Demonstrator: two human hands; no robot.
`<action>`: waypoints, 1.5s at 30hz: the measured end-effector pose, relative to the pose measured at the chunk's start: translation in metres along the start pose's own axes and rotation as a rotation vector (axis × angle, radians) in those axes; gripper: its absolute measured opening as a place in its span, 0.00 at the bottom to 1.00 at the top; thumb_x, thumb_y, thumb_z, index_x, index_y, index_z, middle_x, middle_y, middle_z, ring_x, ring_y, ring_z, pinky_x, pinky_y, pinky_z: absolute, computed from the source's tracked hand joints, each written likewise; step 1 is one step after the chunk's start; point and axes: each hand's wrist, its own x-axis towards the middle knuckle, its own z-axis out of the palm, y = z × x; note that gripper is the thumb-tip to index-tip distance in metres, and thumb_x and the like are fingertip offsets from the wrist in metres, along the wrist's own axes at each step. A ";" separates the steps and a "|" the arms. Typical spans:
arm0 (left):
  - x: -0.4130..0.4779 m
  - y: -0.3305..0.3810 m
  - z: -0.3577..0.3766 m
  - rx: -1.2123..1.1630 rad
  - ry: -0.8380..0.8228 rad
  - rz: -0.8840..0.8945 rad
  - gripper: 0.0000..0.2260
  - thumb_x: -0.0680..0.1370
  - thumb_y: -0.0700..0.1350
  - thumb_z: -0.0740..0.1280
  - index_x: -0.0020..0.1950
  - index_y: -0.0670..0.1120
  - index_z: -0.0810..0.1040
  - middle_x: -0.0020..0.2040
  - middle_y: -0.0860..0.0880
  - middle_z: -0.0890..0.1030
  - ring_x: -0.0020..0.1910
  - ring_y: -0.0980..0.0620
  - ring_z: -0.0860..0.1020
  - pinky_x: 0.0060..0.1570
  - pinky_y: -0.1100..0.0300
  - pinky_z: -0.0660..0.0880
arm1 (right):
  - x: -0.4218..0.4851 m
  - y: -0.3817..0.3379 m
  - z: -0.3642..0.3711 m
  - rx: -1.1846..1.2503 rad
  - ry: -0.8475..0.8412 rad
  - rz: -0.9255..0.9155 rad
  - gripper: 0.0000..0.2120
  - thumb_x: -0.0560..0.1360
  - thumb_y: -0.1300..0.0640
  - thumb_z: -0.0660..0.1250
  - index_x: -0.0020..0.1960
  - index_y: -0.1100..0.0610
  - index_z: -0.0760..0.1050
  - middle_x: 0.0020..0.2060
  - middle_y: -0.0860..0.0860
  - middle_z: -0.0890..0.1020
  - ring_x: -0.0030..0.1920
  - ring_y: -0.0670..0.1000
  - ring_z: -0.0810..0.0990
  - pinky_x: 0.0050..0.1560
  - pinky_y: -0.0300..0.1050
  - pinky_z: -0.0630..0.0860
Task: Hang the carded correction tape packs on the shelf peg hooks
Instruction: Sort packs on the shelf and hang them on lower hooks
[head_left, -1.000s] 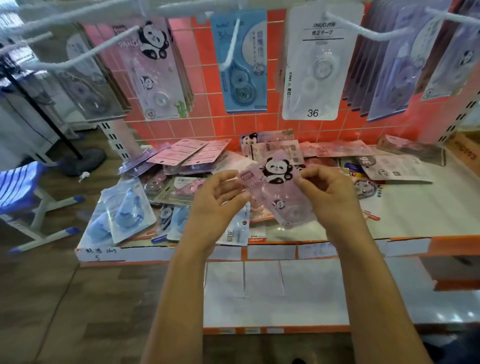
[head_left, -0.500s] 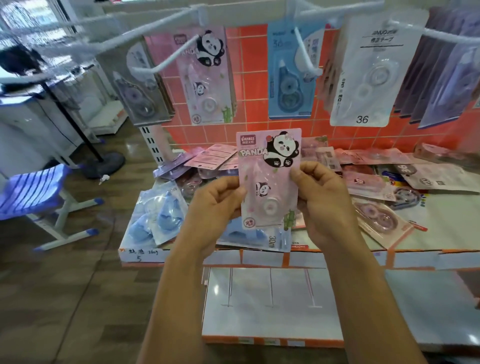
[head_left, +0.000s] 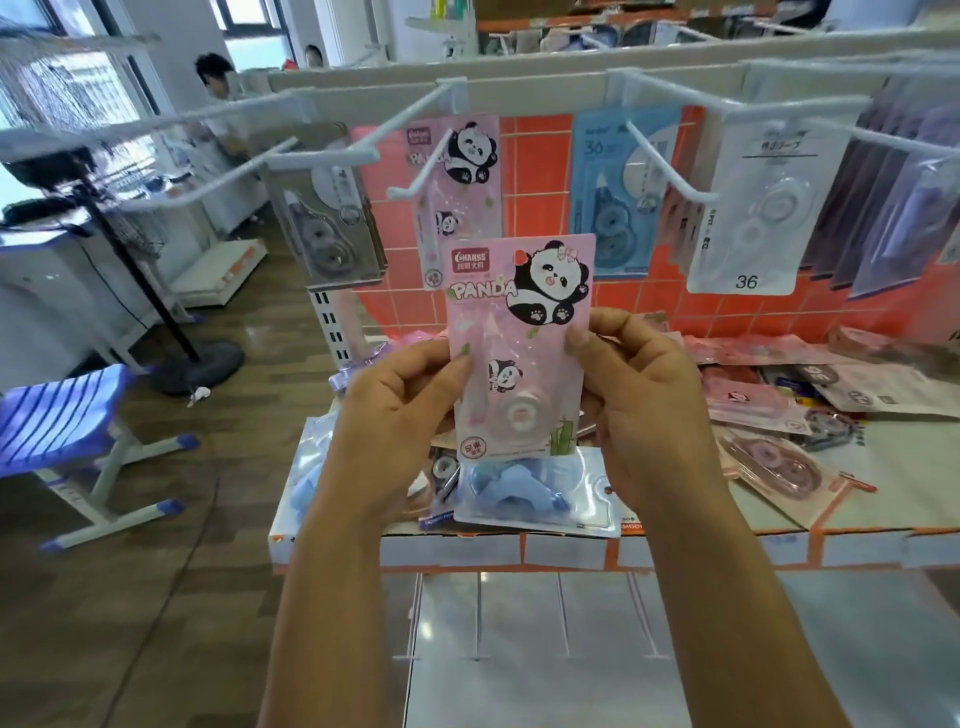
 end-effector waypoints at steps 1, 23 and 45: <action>-0.001 0.002 -0.003 -0.005 0.009 0.014 0.07 0.78 0.42 0.65 0.52 0.47 0.82 0.46 0.48 0.86 0.45 0.48 0.84 0.43 0.56 0.81 | -0.002 -0.001 0.003 0.006 -0.011 -0.013 0.04 0.75 0.60 0.66 0.47 0.56 0.79 0.43 0.54 0.85 0.42 0.52 0.82 0.41 0.46 0.80; -0.010 0.026 -0.030 -0.112 0.167 0.156 0.07 0.70 0.47 0.68 0.42 0.56 0.86 0.41 0.51 0.86 0.40 0.53 0.84 0.37 0.62 0.80 | -0.012 -0.016 0.047 -0.064 -0.058 -0.211 0.05 0.75 0.61 0.68 0.47 0.53 0.80 0.43 0.57 0.84 0.47 0.60 0.82 0.55 0.60 0.78; -0.003 0.018 -0.049 -0.004 0.102 0.079 0.10 0.69 0.46 0.66 0.48 0.47 0.82 0.42 0.50 0.86 0.41 0.50 0.85 0.39 0.64 0.80 | -0.007 -0.015 0.055 -0.112 -0.057 -0.264 0.06 0.74 0.61 0.67 0.50 0.56 0.80 0.43 0.55 0.85 0.46 0.57 0.83 0.50 0.51 0.81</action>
